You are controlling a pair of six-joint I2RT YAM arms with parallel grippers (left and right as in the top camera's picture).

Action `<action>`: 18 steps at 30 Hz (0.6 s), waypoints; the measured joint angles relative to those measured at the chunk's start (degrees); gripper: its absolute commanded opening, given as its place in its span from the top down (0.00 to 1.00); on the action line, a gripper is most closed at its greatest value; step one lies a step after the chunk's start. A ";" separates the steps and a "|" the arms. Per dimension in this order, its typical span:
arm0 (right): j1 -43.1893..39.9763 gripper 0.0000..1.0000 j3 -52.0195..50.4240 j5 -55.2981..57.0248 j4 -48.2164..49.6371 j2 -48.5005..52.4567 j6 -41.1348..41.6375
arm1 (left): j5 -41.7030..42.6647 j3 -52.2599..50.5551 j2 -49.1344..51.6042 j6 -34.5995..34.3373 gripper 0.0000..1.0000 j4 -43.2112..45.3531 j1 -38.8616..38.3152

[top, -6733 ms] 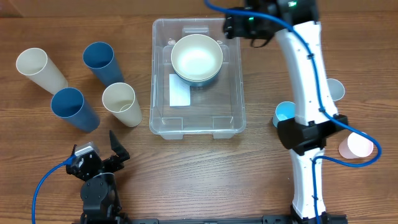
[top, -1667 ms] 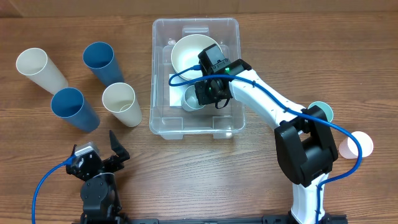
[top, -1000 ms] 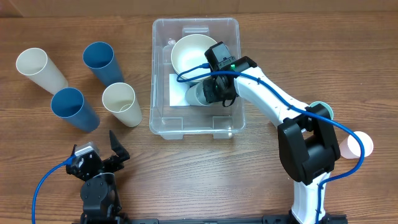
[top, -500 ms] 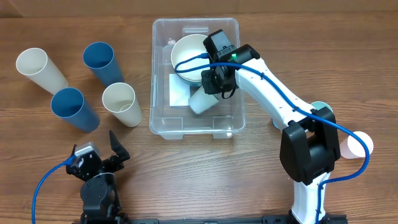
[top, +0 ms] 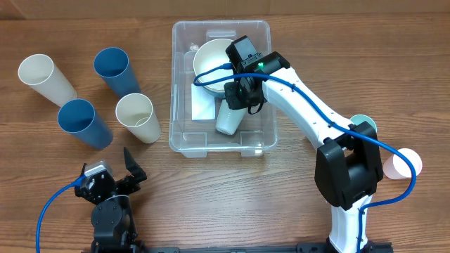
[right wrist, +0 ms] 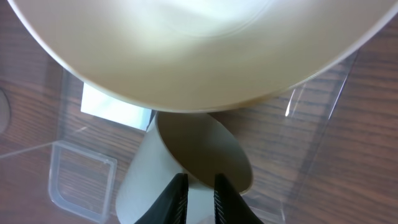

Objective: Pack container

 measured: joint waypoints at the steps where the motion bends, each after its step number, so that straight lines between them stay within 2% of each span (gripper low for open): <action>1: 0.00 0.75 0.00 -0.02 -0.07 0.00 -0.26 | 0.00 0.00 0.00 0.00 0.00 0.00 0.00; 8: 0.00 0.58 0.00 0.46 -0.96 0.00 -2.78 | 0.00 0.00 0.00 0.00 0.00 0.00 0.00; 18: -1.18 0.58 0.00 1.88 -1.75 0.00 -8.87 | 0.00 0.00 0.00 0.00 0.00 0.00 0.00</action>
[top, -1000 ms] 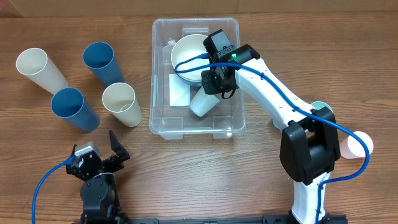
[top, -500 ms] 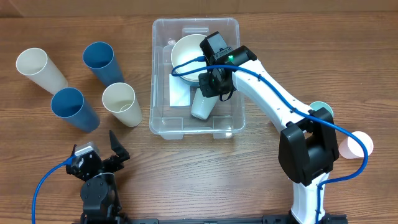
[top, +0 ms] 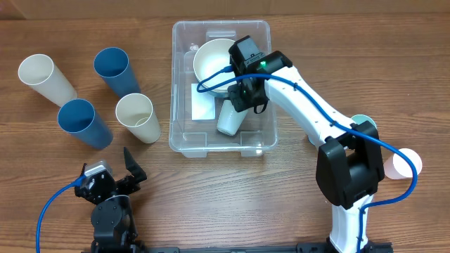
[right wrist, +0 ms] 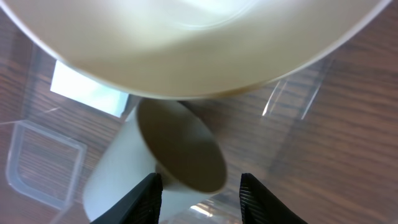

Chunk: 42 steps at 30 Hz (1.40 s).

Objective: Pack container

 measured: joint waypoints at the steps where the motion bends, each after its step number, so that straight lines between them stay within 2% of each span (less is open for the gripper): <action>1: -0.44 0.58 0.00 -0.20 0.07 0.00 -0.79 | 0.00 0.00 0.00 0.00 0.00 0.00 0.00; 21: -2.27 0.58 -0.02 -12.52 -0.37 0.00 -14.62 | 0.00 0.00 0.00 0.00 0.00 0.00 0.00; 31: -2.29 0.59 -4.66 -14.84 4.90 0.00 -17.25 | 0.00 0.00 0.00 0.00 0.00 0.00 0.00; 33: -2.27 0.69 -4.76 -14.99 5.77 0.00 -17.40 | 0.00 0.00 0.00 0.00 0.00 0.00 0.00; 34: -2.27 0.83 -4.79 -15.06 6.03 0.00 -17.46 | 0.00 0.00 0.00 0.00 0.00 0.00 0.00; 36: -2.27 0.96 -4.79 -15.32 6.34 0.00 -17.70 | 0.00 0.00 0.00 0.00 0.00 0.00 0.00; 42: -2.27 0.96 -5.25 -15.91 6.03 0.00 -17.79 | 0.00 0.00 0.00 0.00 0.00 0.00 0.00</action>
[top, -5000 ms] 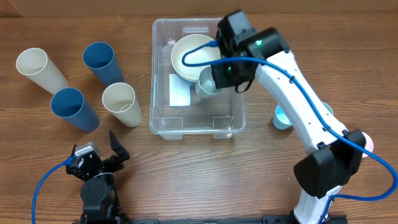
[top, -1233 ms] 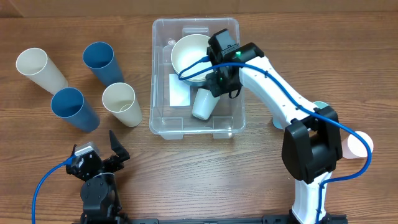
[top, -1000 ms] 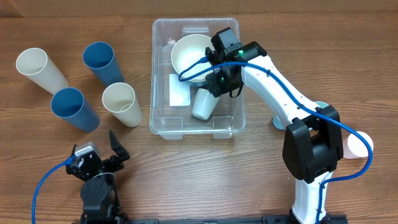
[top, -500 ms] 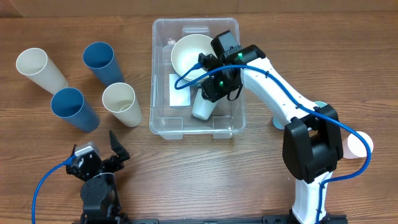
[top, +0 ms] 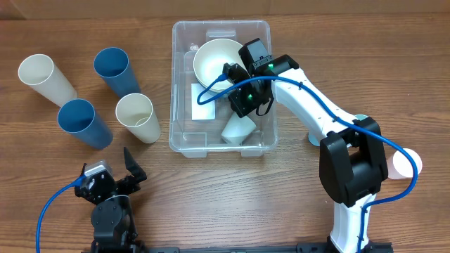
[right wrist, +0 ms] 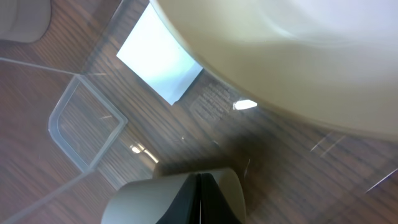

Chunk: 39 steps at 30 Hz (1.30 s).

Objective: Pack container

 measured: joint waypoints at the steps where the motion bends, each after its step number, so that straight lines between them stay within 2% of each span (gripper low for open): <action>1: 0.00 0.96 -0.04 -0.07 0.02 0.00 0.02 | 0.00 0.00 0.00 0.00 0.00 0.00 0.00; 5: -0.02 0.96 -0.04 -0.39 -0.35 0.00 0.04 | 0.00 0.00 0.00 0.00 0.00 0.00 0.00; 7: -0.02 0.65 -0.07 -0.35 -0.68 0.00 0.04 | 0.00 0.00 0.00 0.00 0.00 0.00 0.00; 8: -0.02 0.55 -0.07 -0.33 -0.81 0.00 0.15 | 0.00 0.00 0.00 0.00 0.00 0.00 0.00; 11: -0.09 0.49 -0.07 0.52 -3.41 0.00 0.07 | 0.00 0.00 0.00 0.00 0.00 0.00 0.00; 17: -0.61 0.46 3.96 1.77 -13.05 0.13 1.31 | 0.00 0.00 0.00 0.02 0.00 0.00 0.00; 24: -1.14 0.47 6.95 2.25 -20.15 0.13 2.19 | 0.00 0.00 0.00 0.00 0.00 0.00 0.00; 28: -1.11 0.47 6.86 1.46 -20.20 0.13 2.19 | 0.00 0.00 0.00 0.00 0.00 0.00 0.00; 39: -1.11 0.46 5.01 -0.94 -12.15 0.13 1.14 | 0.00 0.00 0.00 0.00 0.00 0.00 0.00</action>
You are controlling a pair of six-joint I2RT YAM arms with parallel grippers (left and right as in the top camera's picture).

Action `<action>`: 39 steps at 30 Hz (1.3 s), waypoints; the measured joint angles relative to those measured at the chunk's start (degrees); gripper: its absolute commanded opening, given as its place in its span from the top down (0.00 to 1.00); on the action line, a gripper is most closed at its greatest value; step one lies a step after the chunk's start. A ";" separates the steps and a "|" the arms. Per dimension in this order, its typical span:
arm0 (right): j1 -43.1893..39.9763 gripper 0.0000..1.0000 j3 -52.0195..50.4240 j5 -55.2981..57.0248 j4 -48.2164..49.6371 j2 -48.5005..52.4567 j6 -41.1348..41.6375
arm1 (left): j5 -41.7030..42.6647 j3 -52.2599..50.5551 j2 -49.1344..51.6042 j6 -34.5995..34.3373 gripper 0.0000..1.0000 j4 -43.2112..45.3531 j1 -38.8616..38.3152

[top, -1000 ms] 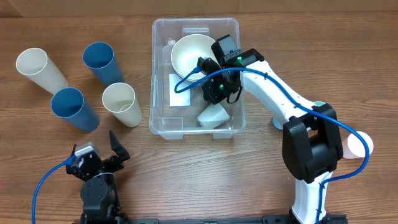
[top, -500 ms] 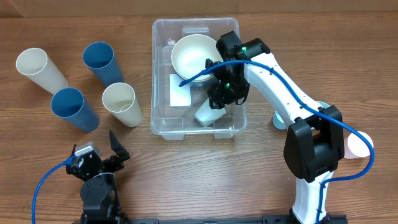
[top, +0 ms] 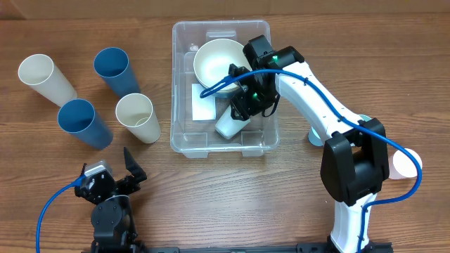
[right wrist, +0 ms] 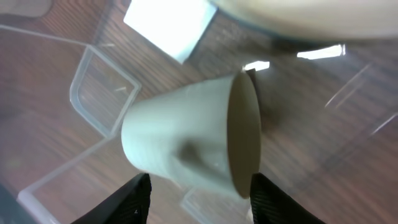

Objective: Pack container

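A clear plastic container (top: 177,105) stands mid-table. In it a wide cream cup (top: 214,62) stands upright and a white cup (top: 228,125) lies on its side near the front wall. My right gripper (top: 247,105) hangs inside the container over the lying cup. In the right wrist view this gripper (right wrist: 202,208) is open, its fingers (right wrist: 138,199) wide on either side of the white cup (right wrist: 186,140) without gripping it. My left gripper (top: 119,169) rests open at the front left, holding nothing.
To the left of the container stand two cream cups (top: 42,77) (top: 138,117) and two blue cups (top: 116,70) (top: 83,123). A teal cup (top: 360,121) and a pink cup (top: 406,163) sit at the right behind my right arm. A white label (right wrist: 169,28) lies on the container floor.
My right gripper was shut with its fingertips against the lying white cup; now it is open wide above it. The cup has shifted a little left and turned.
First my right gripper was shut on the white cup's rim inside the container. Then it was open and the cup leaned free by the wide cup. Later it was shut against the fallen cup, and now it is open over it.
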 measured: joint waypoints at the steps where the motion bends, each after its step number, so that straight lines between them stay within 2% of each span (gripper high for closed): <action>1: 0.00 0.47 0.00 -0.07 0.33 0.00 -0.31 | 0.00 0.00 0.00 0.00 0.00 0.00 0.00; 5: 0.00 0.48 0.00 -0.11 0.96 0.52 -1.11 | 0.00 0.00 0.00 0.00 0.00 0.00 0.00; 8: 0.00 0.56 0.00 -1.07 0.81 2.64 -1.81 | 0.00 0.00 0.00 0.00 0.00 0.00 0.00; 11: -0.02 0.79 0.00 -3.37 0.87 3.87 -2.19 | 0.00 0.00 0.00 0.00 0.00 0.00 0.00; 12: -0.04 0.91 0.02 -4.44 0.92 3.82 -2.40 | 0.00 0.00 0.00 0.00 0.00 0.00 0.00; 13: -0.04 0.96 0.07 -6.14 0.63 3.80 -2.23 | 0.00 0.00 0.00 0.00 0.00 0.00 0.00; 15: -0.09 0.96 0.46 -9.27 0.37 3.19 -2.71 | 0.00 0.00 0.00 0.00 0.00 -0.02 0.00; 28: 0.48 0.96 0.76 -6.97 -1.53 2.80 -3.10 | 0.00 0.00 0.00 0.00 0.00 0.00 0.00; 33: 3.04 0.96 0.94 -2.73 -3.65 2.78 -3.28 | 0.00 0.00 0.00 0.00 0.00 0.00 0.00; 39: 8.57 0.96 2.82 8.13 -5.79 2.78 -2.08 | 0.00 0.00 0.00 0.00 0.00 0.00 0.00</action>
